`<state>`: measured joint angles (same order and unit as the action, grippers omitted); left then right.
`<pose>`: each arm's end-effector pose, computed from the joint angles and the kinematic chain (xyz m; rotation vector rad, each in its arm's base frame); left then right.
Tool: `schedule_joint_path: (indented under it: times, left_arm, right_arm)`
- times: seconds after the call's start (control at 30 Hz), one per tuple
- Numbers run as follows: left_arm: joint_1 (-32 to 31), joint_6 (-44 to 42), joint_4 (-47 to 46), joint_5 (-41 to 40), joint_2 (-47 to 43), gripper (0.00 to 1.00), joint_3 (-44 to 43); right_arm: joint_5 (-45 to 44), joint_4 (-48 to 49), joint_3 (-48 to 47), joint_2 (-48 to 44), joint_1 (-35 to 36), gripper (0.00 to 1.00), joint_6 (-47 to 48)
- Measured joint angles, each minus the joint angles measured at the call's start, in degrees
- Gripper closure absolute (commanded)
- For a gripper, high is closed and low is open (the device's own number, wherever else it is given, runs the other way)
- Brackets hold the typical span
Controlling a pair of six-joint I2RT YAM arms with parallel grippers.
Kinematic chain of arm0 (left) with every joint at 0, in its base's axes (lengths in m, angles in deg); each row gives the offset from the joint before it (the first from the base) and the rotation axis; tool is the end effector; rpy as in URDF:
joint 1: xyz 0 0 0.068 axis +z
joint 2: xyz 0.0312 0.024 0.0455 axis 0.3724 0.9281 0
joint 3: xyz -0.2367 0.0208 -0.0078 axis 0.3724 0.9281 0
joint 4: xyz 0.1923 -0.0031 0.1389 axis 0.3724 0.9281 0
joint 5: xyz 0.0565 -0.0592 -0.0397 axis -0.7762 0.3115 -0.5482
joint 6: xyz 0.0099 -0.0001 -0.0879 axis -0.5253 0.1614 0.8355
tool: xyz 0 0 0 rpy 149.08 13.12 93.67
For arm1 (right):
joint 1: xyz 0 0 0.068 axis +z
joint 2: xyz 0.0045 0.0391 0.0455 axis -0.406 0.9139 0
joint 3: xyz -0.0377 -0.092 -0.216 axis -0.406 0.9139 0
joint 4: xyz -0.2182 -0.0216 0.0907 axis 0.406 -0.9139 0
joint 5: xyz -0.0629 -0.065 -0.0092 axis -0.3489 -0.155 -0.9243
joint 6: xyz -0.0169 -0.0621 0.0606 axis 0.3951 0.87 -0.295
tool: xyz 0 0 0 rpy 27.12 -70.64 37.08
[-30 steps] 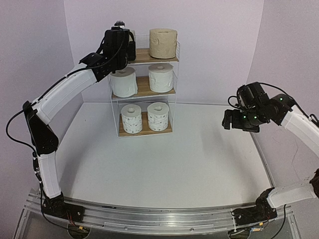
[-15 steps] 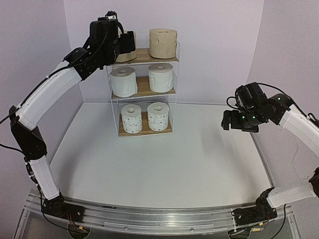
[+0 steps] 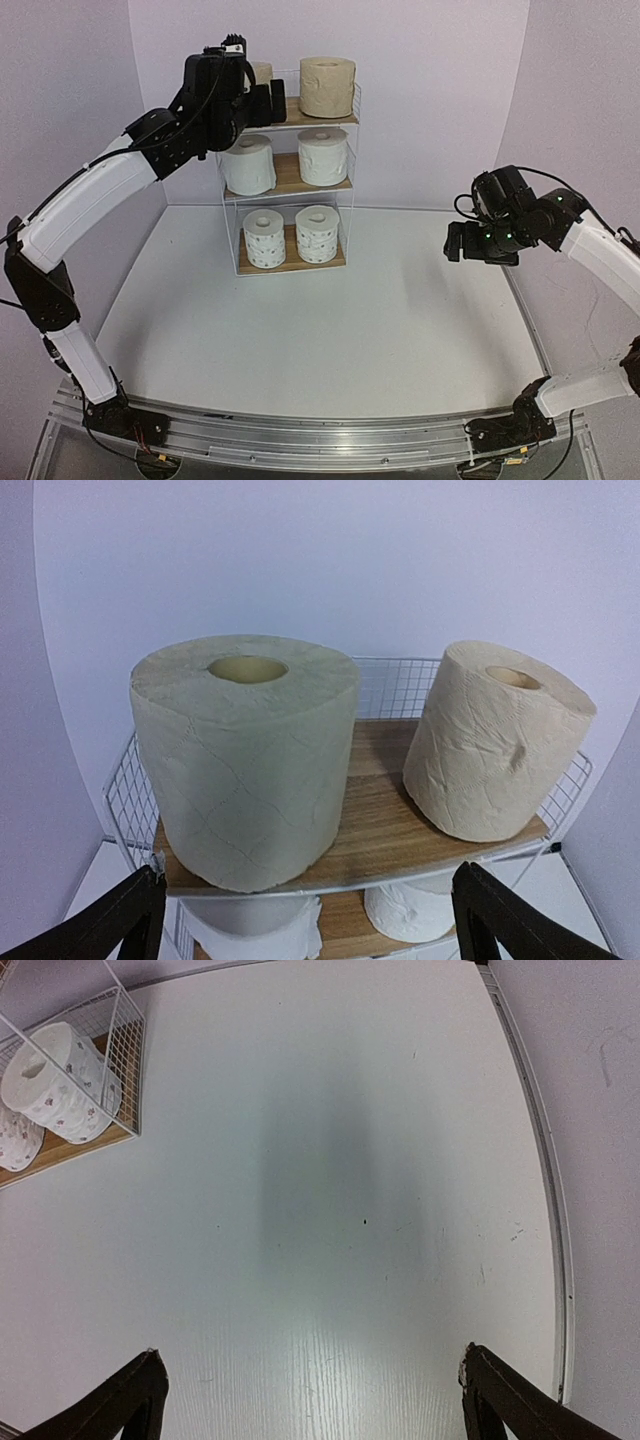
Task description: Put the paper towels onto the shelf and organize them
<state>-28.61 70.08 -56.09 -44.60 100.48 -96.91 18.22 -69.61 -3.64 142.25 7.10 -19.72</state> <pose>0.2791 -0.2478 0.4566 -0.0310 1.6218 -0.1148 0.2322 0.1068 0.2840 0.0394 2.3761 0.0096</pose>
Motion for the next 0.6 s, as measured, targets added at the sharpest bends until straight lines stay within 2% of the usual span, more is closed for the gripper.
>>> schedule_joint_path:
  times: [0.23, 0.43, 0.6]
  left_arm:
    - [-1.8, 4.3, -1.5, 7.1, -10.2, 0.0, 13.6]
    - [-2.5, 6.8, -8.0, 21.0, -18.4, 0.0, 32.9]
    - [-4.8, 11.7, -16.2, 28.8, -18.8, 0.01, 50.6]
  right_arm:
    - [0.0, 0.0, 0.2, 0.0, 0.0, 0.02, 0.4]
    - [-0.2, 0.1, 0.4, 0.0, 0.0, 0.02, 0.9]
    - [-0.7, 0.3, 1.2, 0.2, 0.0, 0.02, 1.1]
